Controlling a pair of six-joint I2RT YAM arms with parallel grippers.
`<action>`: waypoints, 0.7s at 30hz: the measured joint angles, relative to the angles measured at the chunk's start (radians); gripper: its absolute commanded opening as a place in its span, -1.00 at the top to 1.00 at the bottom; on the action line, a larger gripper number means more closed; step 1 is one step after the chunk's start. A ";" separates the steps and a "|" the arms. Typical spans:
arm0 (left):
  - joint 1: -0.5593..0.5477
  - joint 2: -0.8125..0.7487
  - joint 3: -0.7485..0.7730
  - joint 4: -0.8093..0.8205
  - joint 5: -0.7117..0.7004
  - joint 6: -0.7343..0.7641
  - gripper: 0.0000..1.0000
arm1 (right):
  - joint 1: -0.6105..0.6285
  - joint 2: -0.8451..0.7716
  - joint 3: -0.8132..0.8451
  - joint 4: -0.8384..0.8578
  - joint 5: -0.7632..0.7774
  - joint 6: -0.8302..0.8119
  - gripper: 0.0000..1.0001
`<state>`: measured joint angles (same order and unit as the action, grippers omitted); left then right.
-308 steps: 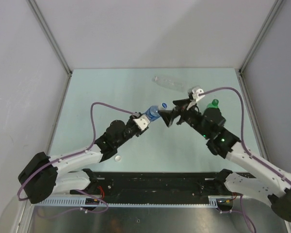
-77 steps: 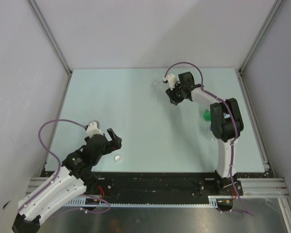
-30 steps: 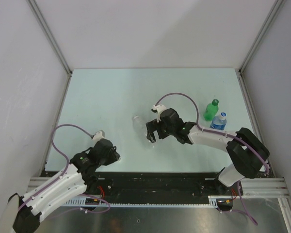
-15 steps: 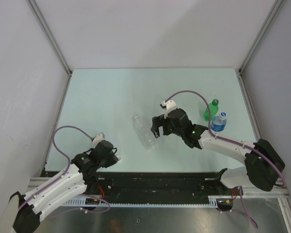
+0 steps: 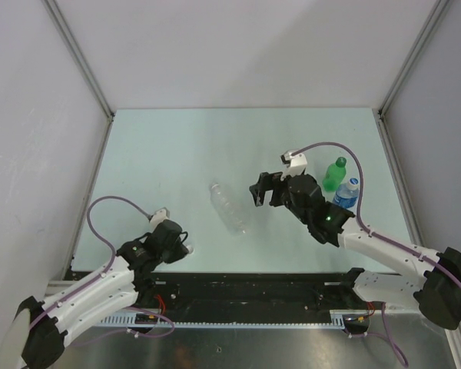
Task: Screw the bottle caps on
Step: Pick up the bottle cap from the center of the board.
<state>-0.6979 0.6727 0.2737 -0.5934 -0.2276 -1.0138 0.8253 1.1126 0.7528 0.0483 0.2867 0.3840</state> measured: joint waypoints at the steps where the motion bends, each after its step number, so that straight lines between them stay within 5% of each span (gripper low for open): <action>1: 0.000 0.000 0.000 0.007 0.001 0.010 1.00 | 0.000 -0.004 -0.004 0.000 0.001 0.001 -0.99; 10: 0.000 -0.150 0.002 0.146 0.022 0.159 1.00 | 0.000 -0.103 -0.035 -0.005 -0.042 0.021 -0.99; 21: 0.000 -0.112 0.004 0.978 0.334 0.601 1.00 | -0.047 -0.188 -0.036 0.137 -0.424 0.232 -0.90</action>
<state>-0.6979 0.5610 0.2779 0.3847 0.1066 -0.4126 0.7788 0.9245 0.7166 0.1856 -0.1371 0.6155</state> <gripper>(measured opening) 0.009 0.990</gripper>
